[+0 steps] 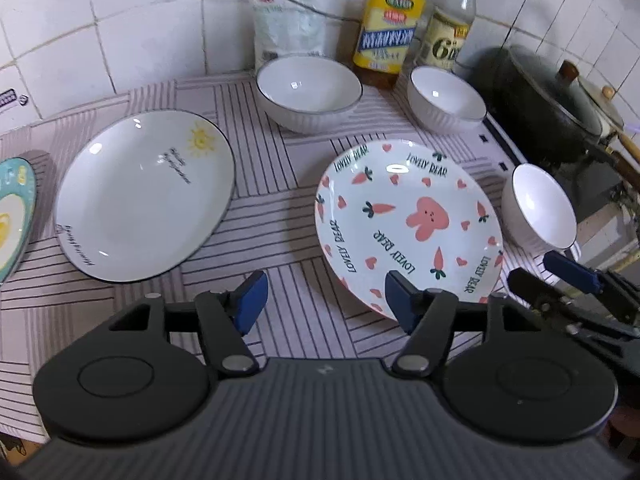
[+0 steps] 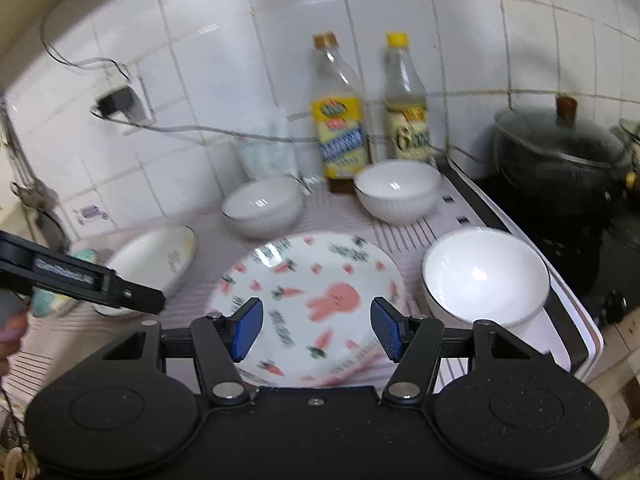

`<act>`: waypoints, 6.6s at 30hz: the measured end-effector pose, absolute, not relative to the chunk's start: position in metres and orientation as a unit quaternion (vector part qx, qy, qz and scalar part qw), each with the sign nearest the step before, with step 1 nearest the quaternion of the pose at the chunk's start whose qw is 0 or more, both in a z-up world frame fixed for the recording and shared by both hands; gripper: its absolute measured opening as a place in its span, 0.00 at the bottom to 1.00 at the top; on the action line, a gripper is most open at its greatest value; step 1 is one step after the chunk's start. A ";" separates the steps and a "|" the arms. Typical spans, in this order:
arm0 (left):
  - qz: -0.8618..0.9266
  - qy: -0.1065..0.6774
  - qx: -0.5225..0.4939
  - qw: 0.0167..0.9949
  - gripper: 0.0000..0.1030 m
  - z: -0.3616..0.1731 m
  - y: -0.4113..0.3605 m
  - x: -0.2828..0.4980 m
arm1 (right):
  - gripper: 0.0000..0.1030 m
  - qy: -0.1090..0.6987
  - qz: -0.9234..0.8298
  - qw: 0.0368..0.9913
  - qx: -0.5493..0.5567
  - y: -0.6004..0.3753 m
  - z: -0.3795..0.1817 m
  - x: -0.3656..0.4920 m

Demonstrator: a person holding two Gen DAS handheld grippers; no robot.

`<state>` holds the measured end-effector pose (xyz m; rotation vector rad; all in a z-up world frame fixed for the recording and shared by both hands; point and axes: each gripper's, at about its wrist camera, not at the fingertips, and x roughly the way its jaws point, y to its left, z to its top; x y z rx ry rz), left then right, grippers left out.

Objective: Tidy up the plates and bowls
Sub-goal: 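Close both grippers on the rim of the pink bunny plate, then lift the bunny plate with both grippers and carry it over the sun plate, then lower the bunny plate onto the sun plate and open both grippers, then move both grippers back to the blue egg-print plate rim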

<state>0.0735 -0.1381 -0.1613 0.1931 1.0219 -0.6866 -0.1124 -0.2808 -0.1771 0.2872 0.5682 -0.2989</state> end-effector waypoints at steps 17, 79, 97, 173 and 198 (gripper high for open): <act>-0.314 0.467 0.110 0.820 0.59 -0.227 -0.177 0.102 | 0.37 0.268 -0.182 0.917 0.231 -0.317 -0.256 -0.097; -0.263 0.435 0.063 0.859 0.24 -0.170 -0.057 0.084 | 0.24 0.283 -0.017 0.941 0.187 -0.267 -0.213 -0.064; -0.139 0.493 -0.033 0.858 0.26 -0.187 0.022 0.150 | 0.24 0.319 0.096 0.933 0.136 -0.201 -0.209 0.046; -0.147 0.462 -0.009 0.875 0.40 -0.099 0.061 0.103 | 0.61 0.335 0.039 0.941 0.021 -0.148 -0.118 0.034; -0.086 0.431 0.017 0.898 0.82 -0.078 0.160 0.121 | 0.81 0.307 0.133 0.942 0.022 -0.088 -0.109 0.037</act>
